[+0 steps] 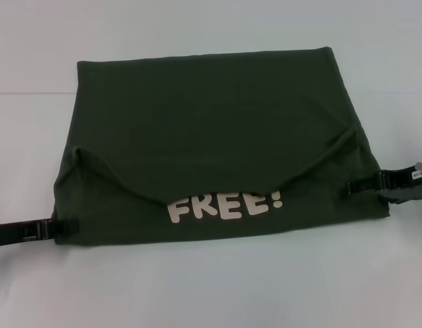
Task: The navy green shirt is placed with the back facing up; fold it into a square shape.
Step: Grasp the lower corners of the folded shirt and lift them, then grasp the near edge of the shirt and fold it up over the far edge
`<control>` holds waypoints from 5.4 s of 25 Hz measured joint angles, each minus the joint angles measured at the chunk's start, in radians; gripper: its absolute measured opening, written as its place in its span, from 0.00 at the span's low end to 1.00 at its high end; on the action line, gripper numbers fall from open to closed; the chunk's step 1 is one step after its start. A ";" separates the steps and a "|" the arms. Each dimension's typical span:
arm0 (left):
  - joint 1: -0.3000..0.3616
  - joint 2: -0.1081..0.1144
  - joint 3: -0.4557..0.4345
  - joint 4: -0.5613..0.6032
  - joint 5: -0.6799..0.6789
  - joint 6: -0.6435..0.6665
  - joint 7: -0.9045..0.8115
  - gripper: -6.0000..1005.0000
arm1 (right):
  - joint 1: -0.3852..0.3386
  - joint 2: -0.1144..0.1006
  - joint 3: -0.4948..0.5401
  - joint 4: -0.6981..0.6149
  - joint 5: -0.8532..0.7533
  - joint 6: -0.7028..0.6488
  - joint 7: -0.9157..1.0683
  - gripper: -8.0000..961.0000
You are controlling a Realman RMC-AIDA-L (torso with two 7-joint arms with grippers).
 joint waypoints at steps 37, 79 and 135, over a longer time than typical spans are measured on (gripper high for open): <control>-0.003 0.000 -0.006 0.003 0.000 0.001 0.000 0.06 | -0.009 0.026 -0.044 0.009 -0.014 0.071 0.009 0.56; -0.118 0.128 0.077 0.022 0.389 0.697 -0.221 0.06 | -0.158 0.008 -0.049 0.008 -0.100 -0.501 -0.573 0.05; -0.154 -0.073 -0.509 -0.096 -0.053 -0.080 0.028 0.11 | -0.066 0.133 0.333 0.151 0.492 0.382 -0.684 0.05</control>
